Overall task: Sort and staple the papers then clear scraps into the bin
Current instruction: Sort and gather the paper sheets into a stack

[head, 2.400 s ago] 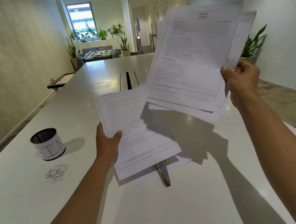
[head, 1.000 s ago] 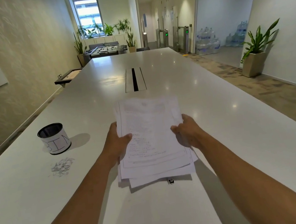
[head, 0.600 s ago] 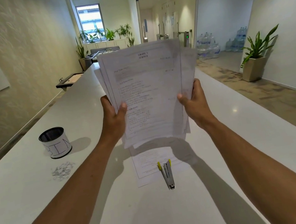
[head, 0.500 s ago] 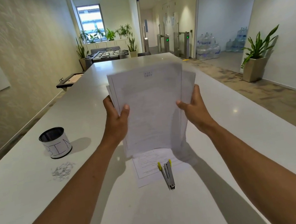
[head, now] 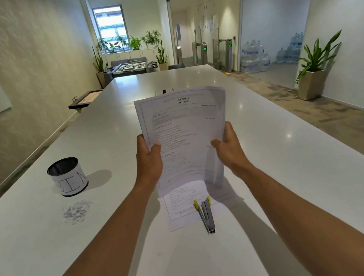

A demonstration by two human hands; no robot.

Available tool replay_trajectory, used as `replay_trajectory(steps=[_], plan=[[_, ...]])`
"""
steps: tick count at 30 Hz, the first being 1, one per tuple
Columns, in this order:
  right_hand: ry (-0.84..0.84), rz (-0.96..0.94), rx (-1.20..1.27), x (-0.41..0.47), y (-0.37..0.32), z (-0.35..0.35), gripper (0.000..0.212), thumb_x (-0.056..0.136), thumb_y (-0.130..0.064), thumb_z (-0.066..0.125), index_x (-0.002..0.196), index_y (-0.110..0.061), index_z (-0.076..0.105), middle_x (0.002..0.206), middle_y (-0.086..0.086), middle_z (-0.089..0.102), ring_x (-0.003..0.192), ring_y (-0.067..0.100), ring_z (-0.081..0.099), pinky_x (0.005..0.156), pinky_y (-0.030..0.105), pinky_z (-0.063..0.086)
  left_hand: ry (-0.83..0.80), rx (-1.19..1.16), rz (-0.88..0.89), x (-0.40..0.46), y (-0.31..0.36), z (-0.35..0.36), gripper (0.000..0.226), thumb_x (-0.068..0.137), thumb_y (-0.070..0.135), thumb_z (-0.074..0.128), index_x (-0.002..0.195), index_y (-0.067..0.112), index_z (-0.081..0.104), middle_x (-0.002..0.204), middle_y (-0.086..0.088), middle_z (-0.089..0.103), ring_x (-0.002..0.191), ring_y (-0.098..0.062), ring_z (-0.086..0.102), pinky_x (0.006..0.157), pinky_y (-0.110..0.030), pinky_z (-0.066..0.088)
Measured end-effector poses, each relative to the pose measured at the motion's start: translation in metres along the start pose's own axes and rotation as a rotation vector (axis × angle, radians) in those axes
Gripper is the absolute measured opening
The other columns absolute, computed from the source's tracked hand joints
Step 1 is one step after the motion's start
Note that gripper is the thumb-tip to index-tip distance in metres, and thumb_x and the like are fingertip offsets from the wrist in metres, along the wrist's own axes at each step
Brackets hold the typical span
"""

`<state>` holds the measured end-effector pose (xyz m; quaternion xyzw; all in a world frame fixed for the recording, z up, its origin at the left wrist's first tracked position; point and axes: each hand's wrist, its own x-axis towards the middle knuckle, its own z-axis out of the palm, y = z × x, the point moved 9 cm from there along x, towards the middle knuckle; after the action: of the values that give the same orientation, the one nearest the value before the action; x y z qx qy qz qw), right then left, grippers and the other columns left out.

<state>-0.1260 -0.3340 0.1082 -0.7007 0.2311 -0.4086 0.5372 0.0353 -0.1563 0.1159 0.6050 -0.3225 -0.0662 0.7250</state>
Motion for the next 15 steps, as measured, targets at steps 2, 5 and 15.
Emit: replay_trajectory(steps=[2, 5, 15], plan=[[0.033, 0.036, 0.063, 0.0, 0.004, -0.004, 0.031, 0.089, 0.0, 0.053, 0.112, -0.019, 0.046, 0.106, -0.007, 0.059, 0.095, 0.005, 0.059, 0.077, 0.022, 0.049, 0.008, -0.054, -0.033, 0.001, -0.001, -0.004, 0.017, 0.095, 0.007, 0.044, 0.109, 0.015, 0.048, 0.106, 0.004, 0.062, 0.09, -0.005, 0.062, 0.064, -0.01, 0.05], [0.04, 0.072, 0.108, -0.003, 0.011, -0.003, 0.039, 0.084, 0.005, 0.058, 0.113, -0.018, 0.045, 0.108, -0.001, 0.06, 0.097, 0.011, 0.061, 0.079, 0.024, 0.051, 0.006, -0.09, -0.079, 0.0, -0.006, -0.006, 0.022, 0.09, 0.005, 0.049, 0.11, 0.015, 0.05, 0.108, 0.004, 0.063, 0.088, -0.004, 0.064, 0.063, -0.012, 0.051], [0.054, 0.01, 0.061, -0.005, 0.001, 0.001, 0.046, 0.083, 0.005, 0.049, 0.104, -0.035, 0.051, 0.108, -0.001, 0.063, 0.101, 0.02, 0.061, 0.09, 0.039, 0.052, 0.028, 0.001, -0.09, -0.005, -0.01, 0.002, 0.028, 0.091, 0.001, 0.041, 0.115, 0.011, 0.05, 0.111, -0.002, 0.061, 0.097, -0.014, 0.06, 0.068, -0.014, 0.048]])
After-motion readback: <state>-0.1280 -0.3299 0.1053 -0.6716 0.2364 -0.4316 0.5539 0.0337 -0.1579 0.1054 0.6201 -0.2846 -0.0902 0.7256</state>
